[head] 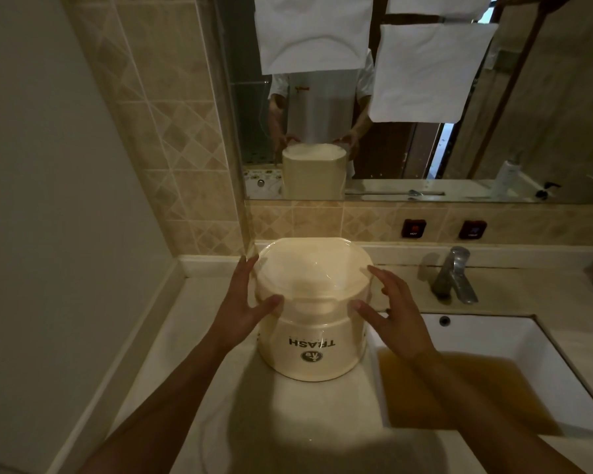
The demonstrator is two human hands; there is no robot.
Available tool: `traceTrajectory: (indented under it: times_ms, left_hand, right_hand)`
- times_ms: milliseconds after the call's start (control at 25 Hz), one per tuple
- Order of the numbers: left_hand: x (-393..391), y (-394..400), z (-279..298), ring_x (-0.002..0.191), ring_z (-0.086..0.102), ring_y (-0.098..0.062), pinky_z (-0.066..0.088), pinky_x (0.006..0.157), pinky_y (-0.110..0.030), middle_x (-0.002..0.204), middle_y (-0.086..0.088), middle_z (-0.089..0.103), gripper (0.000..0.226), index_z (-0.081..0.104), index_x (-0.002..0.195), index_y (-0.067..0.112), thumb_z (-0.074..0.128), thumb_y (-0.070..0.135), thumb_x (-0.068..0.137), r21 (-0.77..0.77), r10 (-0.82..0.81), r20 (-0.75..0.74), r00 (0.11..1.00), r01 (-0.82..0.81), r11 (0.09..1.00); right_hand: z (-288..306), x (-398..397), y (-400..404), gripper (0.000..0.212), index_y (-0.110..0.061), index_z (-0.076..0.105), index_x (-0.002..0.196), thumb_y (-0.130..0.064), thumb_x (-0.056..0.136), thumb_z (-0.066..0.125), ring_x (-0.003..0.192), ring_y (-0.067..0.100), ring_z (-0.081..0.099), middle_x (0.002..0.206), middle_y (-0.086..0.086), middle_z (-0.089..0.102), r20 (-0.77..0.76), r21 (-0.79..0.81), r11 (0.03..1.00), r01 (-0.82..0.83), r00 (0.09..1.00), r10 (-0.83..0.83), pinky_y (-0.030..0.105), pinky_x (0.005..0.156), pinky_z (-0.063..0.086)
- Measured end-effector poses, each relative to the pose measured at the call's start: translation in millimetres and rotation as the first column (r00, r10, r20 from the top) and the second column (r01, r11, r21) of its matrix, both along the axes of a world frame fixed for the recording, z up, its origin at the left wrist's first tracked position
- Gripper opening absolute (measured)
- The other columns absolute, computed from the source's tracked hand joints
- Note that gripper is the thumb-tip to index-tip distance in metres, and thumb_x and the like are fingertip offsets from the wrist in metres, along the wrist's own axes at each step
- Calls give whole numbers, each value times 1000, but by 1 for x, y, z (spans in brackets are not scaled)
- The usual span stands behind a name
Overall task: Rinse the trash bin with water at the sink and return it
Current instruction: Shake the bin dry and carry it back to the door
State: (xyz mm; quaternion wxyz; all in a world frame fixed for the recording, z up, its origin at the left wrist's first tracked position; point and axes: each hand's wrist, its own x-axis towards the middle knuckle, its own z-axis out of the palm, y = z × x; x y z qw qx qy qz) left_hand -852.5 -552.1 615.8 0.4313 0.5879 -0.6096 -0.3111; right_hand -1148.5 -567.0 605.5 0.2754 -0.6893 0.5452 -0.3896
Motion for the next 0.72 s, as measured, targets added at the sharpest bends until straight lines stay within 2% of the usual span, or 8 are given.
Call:
traceTrajectory:
  times_ms: [80,200,400,560,720]
  left_hand:
    - [4,2,1,143,18,0,22,113,-31,159,18,17,101,20,153,36,63,72,69,-31,47,21,999,-46,998]
    - [10,5,-1,145,20,-4,24,116,-39,161,13,19,97,21,153,35,59,73,73,-47,77,26,997,-75,996]
    - [15,7,-7,146,24,-13,28,117,-48,161,12,21,90,23,152,38,58,70,76,-38,86,53,995,-84,996]
    - [14,5,-10,144,26,-13,29,116,-50,160,11,23,90,23,152,36,57,71,76,-20,93,48,994,-92,996]
    - [16,1,-15,142,26,-11,29,116,-49,159,10,24,79,24,152,35,62,56,86,-29,85,45,995,-84,996]
  right_hand:
    - [5,-3,-1,70,-48,31,141,-60,79,63,133,18,39,148,-13,31,50,-11,1000,9,999,-9,53,99,48]
    - [9,-5,-1,68,-53,32,136,-62,78,65,131,17,40,139,-22,33,91,-25,999,22,996,-20,53,102,44]
    - [6,-4,0,71,-47,33,139,-59,77,65,131,17,40,137,-21,32,102,5,1000,27,994,-28,52,103,45]
    - [5,-3,1,67,-49,31,138,-51,81,66,129,18,44,137,-20,33,109,12,999,32,994,-33,44,100,48]
    - [5,-2,-1,67,-45,32,140,-46,83,66,125,16,46,137,-18,33,110,15,999,39,993,-41,39,99,48]
